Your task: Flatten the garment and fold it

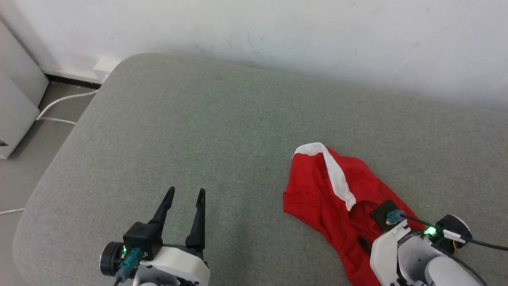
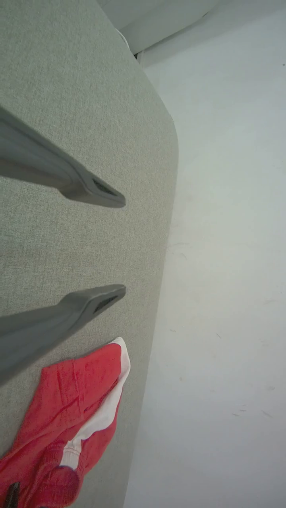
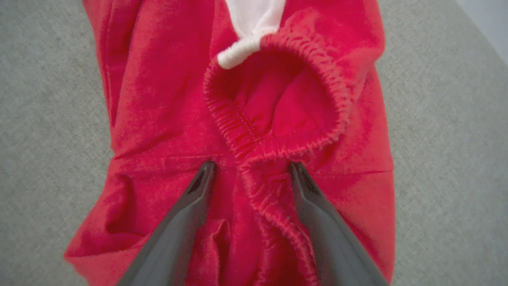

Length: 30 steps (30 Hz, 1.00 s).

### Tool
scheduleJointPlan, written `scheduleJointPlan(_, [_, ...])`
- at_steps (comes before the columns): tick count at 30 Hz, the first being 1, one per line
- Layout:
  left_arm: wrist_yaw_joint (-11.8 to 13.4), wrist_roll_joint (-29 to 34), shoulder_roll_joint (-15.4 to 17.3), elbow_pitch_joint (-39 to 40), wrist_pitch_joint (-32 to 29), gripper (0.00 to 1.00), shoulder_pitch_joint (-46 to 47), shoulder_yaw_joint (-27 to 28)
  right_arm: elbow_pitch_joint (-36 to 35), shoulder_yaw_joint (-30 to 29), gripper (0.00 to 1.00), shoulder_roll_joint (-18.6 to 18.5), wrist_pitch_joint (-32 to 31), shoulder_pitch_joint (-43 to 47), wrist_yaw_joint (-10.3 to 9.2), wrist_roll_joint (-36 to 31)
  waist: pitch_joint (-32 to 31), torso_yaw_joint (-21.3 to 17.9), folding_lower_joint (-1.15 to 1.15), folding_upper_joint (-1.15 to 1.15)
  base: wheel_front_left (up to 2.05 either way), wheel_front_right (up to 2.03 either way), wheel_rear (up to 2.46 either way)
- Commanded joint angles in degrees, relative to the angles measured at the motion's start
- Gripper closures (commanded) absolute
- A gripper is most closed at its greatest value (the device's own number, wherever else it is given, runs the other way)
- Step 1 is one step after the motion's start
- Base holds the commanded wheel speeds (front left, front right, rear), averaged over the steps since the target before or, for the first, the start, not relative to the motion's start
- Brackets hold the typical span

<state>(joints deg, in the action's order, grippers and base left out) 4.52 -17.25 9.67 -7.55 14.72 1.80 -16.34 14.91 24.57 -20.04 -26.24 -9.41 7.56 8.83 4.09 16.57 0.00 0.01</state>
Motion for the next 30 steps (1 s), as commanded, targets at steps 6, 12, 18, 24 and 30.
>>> scheduleJointPlan(6, [-1.6, 1.7, -1.5, -1.3, 0.3, 0.00, 0.7, 1.8, 1.4, -4.2, 1.00, 1.7, 3.3, -0.9, -0.08, 2.1, 0.1, 0.0, 0.00, -0.01, 0.00, 0.00, 0.00])
scheduleJointPlan(12, [-2.8, 3.0, -2.3, -2.2, 0.3, 0.00, -0.5, 2.8, -2.8, -12.2, 1.00, 2.9, 5.7, -0.4, -0.08, 7.9, -2.0, -2.4, 0.00, -0.01, 0.00, 0.00, 0.00])
scheduleJointPlan(18, [-3.8, 4.0, -3.0, -2.3, 0.3, 0.00, -1.0, 3.3, -6.7, -26.1, 1.00, 2.4, 5.8, -1.5, -0.08, 10.9, -3.5, -4.9, 0.00, -0.01, 0.00, 0.00, 0.00])
scheduleJointPlan(24, [-4.6, 4.8, -3.6, -2.3, 0.3, 0.00, -1.2, 3.5, -10.5, -38.7, 1.00, 3.6, 6.0, -5.4, -0.08, 0.5, -3.7, -5.9, 0.00, -0.01, 0.00, 0.00, 0.00])
scheduleJointPlan(30, [-5.3, 5.3, -4.3, -2.4, 0.3, 0.00, -1.4, 3.5, -13.7, -32.6, 1.00, 7.1, 2.2, -5.4, -0.08, -8.1, -3.1, -5.6, 0.00, -0.01, 0.00, 0.00, 0.00])
